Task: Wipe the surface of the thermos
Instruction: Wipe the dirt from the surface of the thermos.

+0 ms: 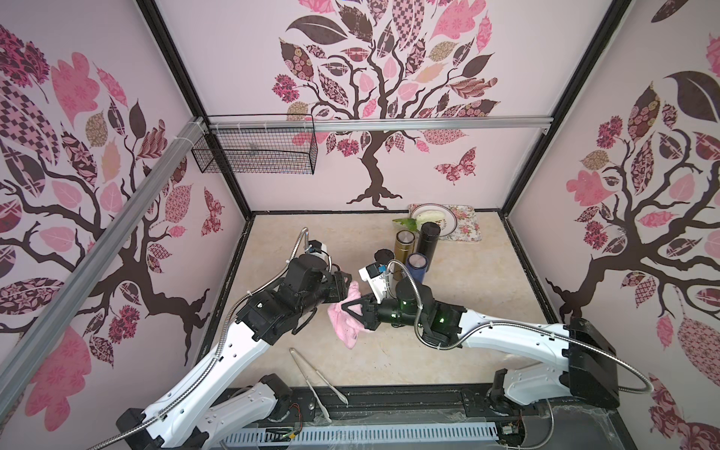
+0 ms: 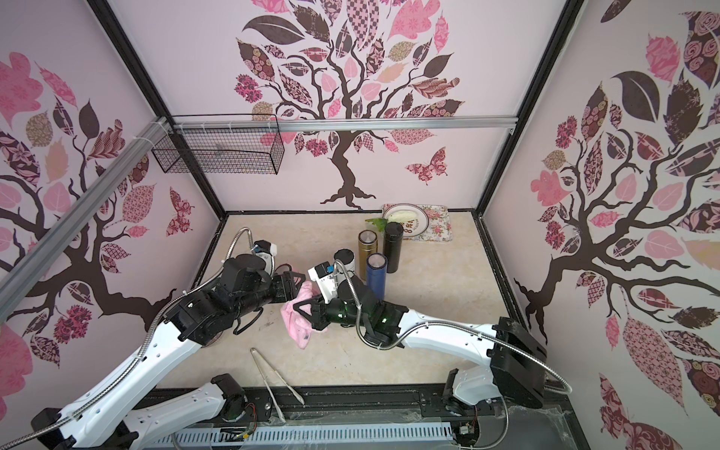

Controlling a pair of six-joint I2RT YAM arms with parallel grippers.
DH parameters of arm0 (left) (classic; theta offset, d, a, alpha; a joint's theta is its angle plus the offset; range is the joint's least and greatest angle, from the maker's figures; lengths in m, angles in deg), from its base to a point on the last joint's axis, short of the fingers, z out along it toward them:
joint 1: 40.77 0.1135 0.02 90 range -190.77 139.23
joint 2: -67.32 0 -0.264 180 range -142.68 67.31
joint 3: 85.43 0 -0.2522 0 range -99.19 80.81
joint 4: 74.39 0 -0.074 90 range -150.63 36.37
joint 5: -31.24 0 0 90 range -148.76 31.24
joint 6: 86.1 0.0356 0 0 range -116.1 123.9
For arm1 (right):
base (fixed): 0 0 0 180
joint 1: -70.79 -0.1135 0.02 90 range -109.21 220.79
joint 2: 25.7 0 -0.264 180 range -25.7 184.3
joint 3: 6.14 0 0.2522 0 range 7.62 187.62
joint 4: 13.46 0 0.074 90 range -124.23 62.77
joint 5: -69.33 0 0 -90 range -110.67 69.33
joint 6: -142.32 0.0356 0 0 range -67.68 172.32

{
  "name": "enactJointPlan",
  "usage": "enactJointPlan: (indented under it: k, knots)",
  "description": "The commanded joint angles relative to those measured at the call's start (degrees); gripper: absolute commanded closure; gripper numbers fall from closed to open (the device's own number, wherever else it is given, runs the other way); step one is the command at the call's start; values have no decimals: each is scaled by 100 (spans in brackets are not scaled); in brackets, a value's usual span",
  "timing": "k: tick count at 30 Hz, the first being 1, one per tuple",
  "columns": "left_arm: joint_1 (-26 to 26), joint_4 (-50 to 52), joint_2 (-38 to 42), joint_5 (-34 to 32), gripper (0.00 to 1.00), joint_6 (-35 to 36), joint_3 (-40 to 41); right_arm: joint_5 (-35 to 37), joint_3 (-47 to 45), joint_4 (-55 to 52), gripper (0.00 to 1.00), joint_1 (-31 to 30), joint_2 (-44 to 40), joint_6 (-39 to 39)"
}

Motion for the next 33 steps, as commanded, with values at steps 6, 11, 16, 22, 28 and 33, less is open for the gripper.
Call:
enactJointPlan:
  k: [6, 11, 16, 22, 28, 33]
  knots:
    - [-68, -321, 306, 165, 100, -18, 3, 1548, -505, -678, 100, 49, 491, 635]
    - [-67, -349, 274, 294, 100, 126, 56, 1196, -668, -273, 100, 46, 188, 626]
    - [-66, -705, 251, 849, 100, 379, 318, 484, -63, 113, 100, 46, -16, 143]
    - [-66, -1115, 373, 1333, 100, 706, 561, -318, 371, 706, 100, 46, -5, 49]
    - [-76, -944, 476, 962, 100, 822, 489, 720, 8, -527, 100, 222, -99, 439]
    - [-84, -805, 655, 876, 100, 1041, 418, 1359, -580, -1408, 100, 248, -554, 564]
